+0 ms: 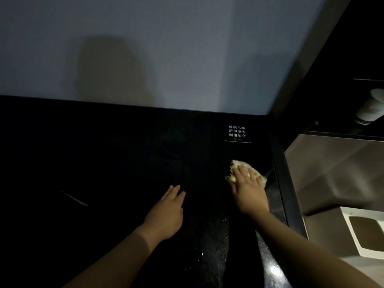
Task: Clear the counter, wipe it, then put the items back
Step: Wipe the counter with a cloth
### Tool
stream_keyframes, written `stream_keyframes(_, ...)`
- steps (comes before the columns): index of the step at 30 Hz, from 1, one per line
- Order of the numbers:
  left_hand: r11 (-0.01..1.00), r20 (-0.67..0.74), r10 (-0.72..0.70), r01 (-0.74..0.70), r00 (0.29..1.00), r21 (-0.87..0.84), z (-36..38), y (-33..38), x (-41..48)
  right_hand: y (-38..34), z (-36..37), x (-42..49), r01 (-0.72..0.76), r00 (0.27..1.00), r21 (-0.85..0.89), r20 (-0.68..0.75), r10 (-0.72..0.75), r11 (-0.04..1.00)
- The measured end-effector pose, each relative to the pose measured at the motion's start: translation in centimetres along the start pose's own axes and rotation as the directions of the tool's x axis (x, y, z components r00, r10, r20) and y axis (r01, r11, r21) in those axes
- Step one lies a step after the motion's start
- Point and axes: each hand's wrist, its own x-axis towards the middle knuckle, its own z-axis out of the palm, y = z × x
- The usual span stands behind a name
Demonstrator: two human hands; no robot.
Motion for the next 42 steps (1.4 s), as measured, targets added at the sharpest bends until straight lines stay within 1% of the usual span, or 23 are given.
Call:
stream_keyframes(1, 1.0, -0.003, 0.001, -0.001, 1.0, 0.003, 0.2, 0.0, 0.0, -1.5, 0.1, -0.3, -0.044, 0.999, 0.036, -0.02, 0.045, 0.998)
stream_keyframes(2, 1.0, -0.002, -0.003, 0.003, 1.0, 0.0, 0.3, 0.0, 0.0, -3.3, 0.7, -1.6, -0.003, 0.999, 0.048, -0.036, 0.005, 0.999)
stream_keyframes(5, 0.999, -0.014, -0.04, 0.04, 0.999, -0.009, 0.2, 0.1, 0.1, -6.5, 2.7, -7.2, 0.376, 0.927, 0.028, 0.002, -0.376, 0.926)
stream_keyframes(6, 0.999, -0.015, -0.045, 0.044, 0.999, -0.007, 0.1, 0.2, 0.1, -6.1, 2.3, -7.8, 0.433, 0.898, 0.025, 0.068, -0.434, 0.901)
stream_keyframes(7, 0.999, -0.007, -0.043, 0.043, 0.999, -0.002, 0.0, 0.3, 0.0, -4.8, 1.4, -7.3, 0.469, 0.881, 0.009, 0.061, -0.469, 0.883)
stream_keyframes(9, 0.999, 0.022, -0.034, 0.034, 0.999, 0.014, -0.1, 0.8, -0.3, -0.6, 0.3, -5.1, 0.373, 0.928, 0.031, 0.011, -0.373, 0.927)
stream_keyframes(11, 0.999, 0.034, -0.011, 0.01, 0.999, 0.049, 0.3, 1.5, -0.7, 4.2, -0.9, -3.4, 0.101, 0.993, 0.04, -0.063, -0.099, 0.994)
stream_keyframes(13, 0.997, 0.04, 0.028, -0.031, 0.999, 0.077, 1.0, 2.3, -0.9, 6.5, -1.7, -3.9, -0.123, 0.982, 0.096, -0.131, 0.135, 0.988)
stream_keyframes(14, 0.995, 0.043, 0.043, -0.047, 0.998, 0.091, 1.3, 2.7, -0.9, 6.0, -1.3, -4.9, -0.162, 0.972, 0.111, -0.152, 0.178, 0.98)
stream_keyframes(16, 0.991, 0.04, 0.063, -0.067, 0.997, 0.117, 1.6, 3.2, -0.7, 2.9, 0.3, -8.2, -0.029, 0.984, 0.146, -0.17, 0.054, 0.989)
stream_keyframes(19, 0.986, 0.041, 0.082, -0.087, 0.996, 0.141, 1.6, 3.8, -0.3, 0.8, 1.3, -11.6, 0.345, 0.939, 0.081, -0.047, -0.342, 0.935)
stream_keyframes(20, 0.985, 0.037, 0.083, -0.088, 0.996, 0.15, 1.7, 3.9, -0.3, 2.0, 0.4, -10.7, 0.34, 0.94, 0.084, -0.061, -0.336, 0.937)
stream_keyframes(21, 0.984, 0.034, 0.081, -0.086, 0.996, 0.155, 1.8, 4.0, -0.3, 4.0, -0.3, -9.6, 0.286, 0.957, 0.096, -0.076, -0.28, 0.953)
stream_keyframes(24, 0.983, 0.029, 0.065, -0.069, 0.997, 0.168, 2.3, 4.2, -0.5, 9.6, -2.3, -7.8, -0.076, 0.985, 0.18, -0.137, 0.101, 0.981)
stream_keyframes(26, 0.981, 0.023, 0.066, -0.069, 0.998, 0.182, 2.7, 4.5, -0.6, 9.9, -2.1, -8.6, -0.308, 0.922, 0.36, -0.117, 0.37, 0.88)
stream_keyframes(27, 0.98, 0.014, 0.065, -0.067, 0.998, 0.185, 2.9, 4.7, -0.6, 8.9, -1.5, -9.6, -0.358, 0.9, 0.399, -0.094, 0.426, 0.844)
stream_keyframes(28, 0.979, 0.001, 0.067, -0.066, 0.998, 0.19, 3.1, 4.9, -0.5, 7.9, -1.0, -10.8, -0.332, 0.914, 0.352, -0.109, 0.39, 0.875)
stream_keyframes(30, 0.976, -0.021, 0.079, -0.073, 0.997, 0.204, 3.3, 5.3, -0.3, 6.5, 0.3, -12.8, -0.138, 0.98, 0.151, -0.12, 0.157, 0.979)
stream_keyframes(33, 0.974, -0.04, 0.085, -0.074, 0.996, 0.212, 3.4, 5.9, -0.2, 7.4, 0.4, -12.7, 0.048, 0.995, -0.06, -0.089, -0.053, 0.997)
stream_keyframes(36, 0.975, -0.037, 0.073, -0.064, 0.997, 0.214, 3.4, 6.4, -0.3, 8.4, -1.6, -9.5, 0.036, 0.998, -0.117, -0.049, -0.042, 0.992)
stream_keyframes(39, 0.978, -0.037, 0.066, -0.057, 0.997, 0.2, 3.4, 6.4, -0.3, 8.2, -2.3, -6.6, -0.039, 0.997, -0.025, 0.067, 0.04, 0.999)
stream_keyframes(40, 0.98, -0.038, 0.067, -0.059, 0.997, 0.191, 3.5, 6.4, -0.4, 7.9, -2.2, -6.8, -0.047, 0.997, -0.002, 0.069, 0.047, 0.999)
stream_keyframes(42, 0.982, -0.035, 0.065, -0.058, 0.997, 0.178, 3.7, 6.3, -0.9, 7.9, -1.4, -9.6, 0.053, 0.999, -0.059, -0.008, -0.053, 0.997)
